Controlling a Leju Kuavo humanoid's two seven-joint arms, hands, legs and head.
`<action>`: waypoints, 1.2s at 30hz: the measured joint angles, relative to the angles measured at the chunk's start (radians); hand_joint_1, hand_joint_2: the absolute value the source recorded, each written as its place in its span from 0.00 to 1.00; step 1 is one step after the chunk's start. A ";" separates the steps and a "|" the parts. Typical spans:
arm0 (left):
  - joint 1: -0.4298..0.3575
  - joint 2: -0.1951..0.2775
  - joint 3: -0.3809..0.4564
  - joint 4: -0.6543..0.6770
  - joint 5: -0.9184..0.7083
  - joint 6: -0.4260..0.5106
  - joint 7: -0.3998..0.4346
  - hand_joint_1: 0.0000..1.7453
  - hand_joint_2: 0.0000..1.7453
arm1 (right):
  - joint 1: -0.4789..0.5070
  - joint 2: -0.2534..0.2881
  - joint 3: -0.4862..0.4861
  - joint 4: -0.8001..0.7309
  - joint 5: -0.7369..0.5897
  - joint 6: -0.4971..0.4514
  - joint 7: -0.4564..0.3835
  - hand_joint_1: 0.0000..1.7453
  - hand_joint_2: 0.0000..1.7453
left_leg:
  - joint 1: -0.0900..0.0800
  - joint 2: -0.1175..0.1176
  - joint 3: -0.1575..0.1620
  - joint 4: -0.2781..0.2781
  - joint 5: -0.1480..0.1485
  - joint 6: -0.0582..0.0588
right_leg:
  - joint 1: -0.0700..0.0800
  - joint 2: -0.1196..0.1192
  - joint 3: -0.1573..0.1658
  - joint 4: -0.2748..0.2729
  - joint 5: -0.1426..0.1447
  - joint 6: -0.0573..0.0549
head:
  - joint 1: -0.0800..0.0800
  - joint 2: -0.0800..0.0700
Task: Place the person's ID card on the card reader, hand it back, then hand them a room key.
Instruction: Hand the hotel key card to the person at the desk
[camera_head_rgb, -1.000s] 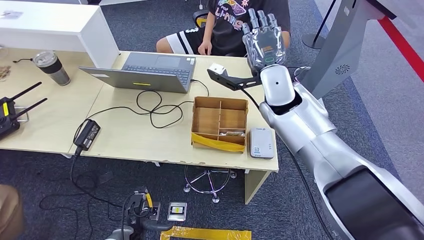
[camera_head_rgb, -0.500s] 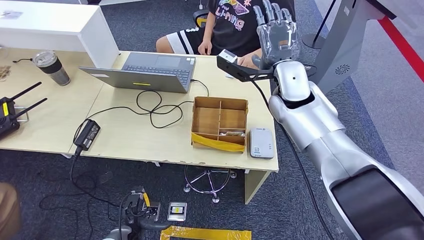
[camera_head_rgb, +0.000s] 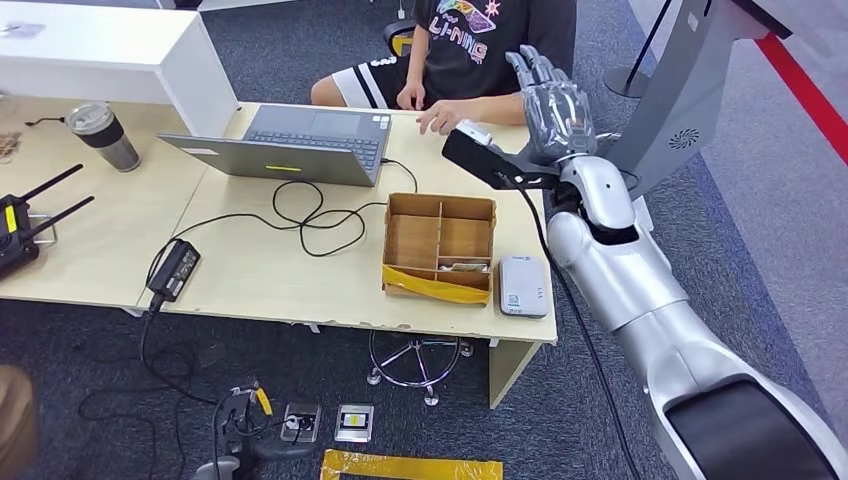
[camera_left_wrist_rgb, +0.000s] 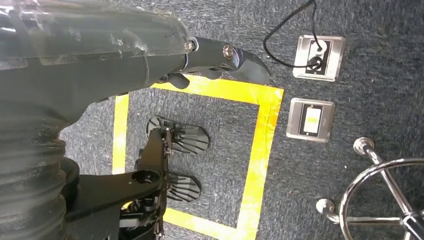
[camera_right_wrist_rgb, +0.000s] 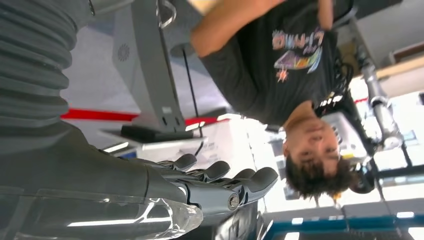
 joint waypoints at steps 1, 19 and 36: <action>0.004 0.006 0.000 0.000 0.011 -0.001 0.000 0.00 1.00 | 0.036 -0.003 0.000 -0.048 -0.012 0.038 0.008 0.00 1.00 | 0.000 0.000 0.000 0.000 0.000 0.000 | 0.000 0.000 0.001 0.000 0.000 0.000 | 0.000 0.000; 0.060 0.062 0.000 0.000 0.068 -0.031 -0.040 0.00 1.00 | 0.449 -0.067 0.110 -0.818 -0.097 0.426 0.123 0.00 1.00 | 0.000 0.002 0.001 0.000 0.000 -0.001 | 0.000 0.001 0.000 0.000 -0.001 -0.001 | 0.000 0.000; 0.052 0.095 -0.003 0.000 -0.053 0.208 -0.196 0.00 1.00 | 0.517 -0.100 0.160 -0.949 0.013 0.233 0.144 0.00 1.00 | 0.000 0.002 0.001 0.000 0.000 -0.001 | 0.000 0.001 0.000 0.000 -0.001 -0.001 | 0.000 0.000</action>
